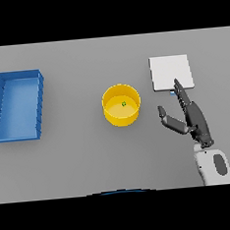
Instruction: Pick up the red beaker and tilt it to pour out 1 green nut into yellow bowl. Pick up the yellow bowl and place it on the metallic measuring scale.
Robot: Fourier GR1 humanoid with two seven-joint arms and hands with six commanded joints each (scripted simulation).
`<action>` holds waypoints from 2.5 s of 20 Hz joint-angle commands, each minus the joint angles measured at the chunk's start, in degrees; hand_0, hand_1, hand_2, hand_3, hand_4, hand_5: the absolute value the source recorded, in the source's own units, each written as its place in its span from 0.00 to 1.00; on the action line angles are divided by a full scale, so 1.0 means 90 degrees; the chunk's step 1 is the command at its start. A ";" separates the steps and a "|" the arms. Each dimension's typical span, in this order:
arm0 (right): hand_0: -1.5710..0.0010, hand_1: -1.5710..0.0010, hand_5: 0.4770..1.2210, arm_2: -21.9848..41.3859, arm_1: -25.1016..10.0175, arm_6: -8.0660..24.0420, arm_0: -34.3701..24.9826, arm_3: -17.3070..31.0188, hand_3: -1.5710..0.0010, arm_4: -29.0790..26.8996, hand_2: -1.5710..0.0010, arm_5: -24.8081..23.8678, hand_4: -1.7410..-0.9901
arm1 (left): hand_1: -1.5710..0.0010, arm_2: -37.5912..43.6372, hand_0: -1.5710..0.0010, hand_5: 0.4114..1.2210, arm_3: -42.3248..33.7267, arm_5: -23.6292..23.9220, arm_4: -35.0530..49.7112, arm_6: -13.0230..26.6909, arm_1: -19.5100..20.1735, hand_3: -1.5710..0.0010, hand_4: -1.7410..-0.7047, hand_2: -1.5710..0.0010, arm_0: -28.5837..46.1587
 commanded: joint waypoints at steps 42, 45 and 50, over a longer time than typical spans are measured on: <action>1.00 1.00 0.19 0.2187 -0.1770 -0.0012 -0.2753 0.0832 1.00 0.2786 1.00 0.1702 0.67 | 1.00 -0.0345 1.00 0.37 -0.2472 -0.0214 0.0977 -0.0207 0.0731 1.00 0.95 1.00 0.1274; 1.00 1.00 0.21 0.2573 -0.1848 -0.0156 -0.3202 0.1042 1.00 0.3093 1.00 0.2030 0.69 | 1.00 -0.0320 1.00 0.38 -0.2515 -0.0225 0.1050 -0.0237 0.0714 1.00 0.95 1.00 0.1312; 1.00 1.00 0.23 0.2973 -0.1814 -0.0366 -0.3595 0.1437 1.00 0.3319 1.00 0.2368 0.70 | 1.00 -0.0181 1.00 0.38 -0.2391 -0.0234 0.1171 -0.0508 0.0697 1.00 0.93 1.00 0.1377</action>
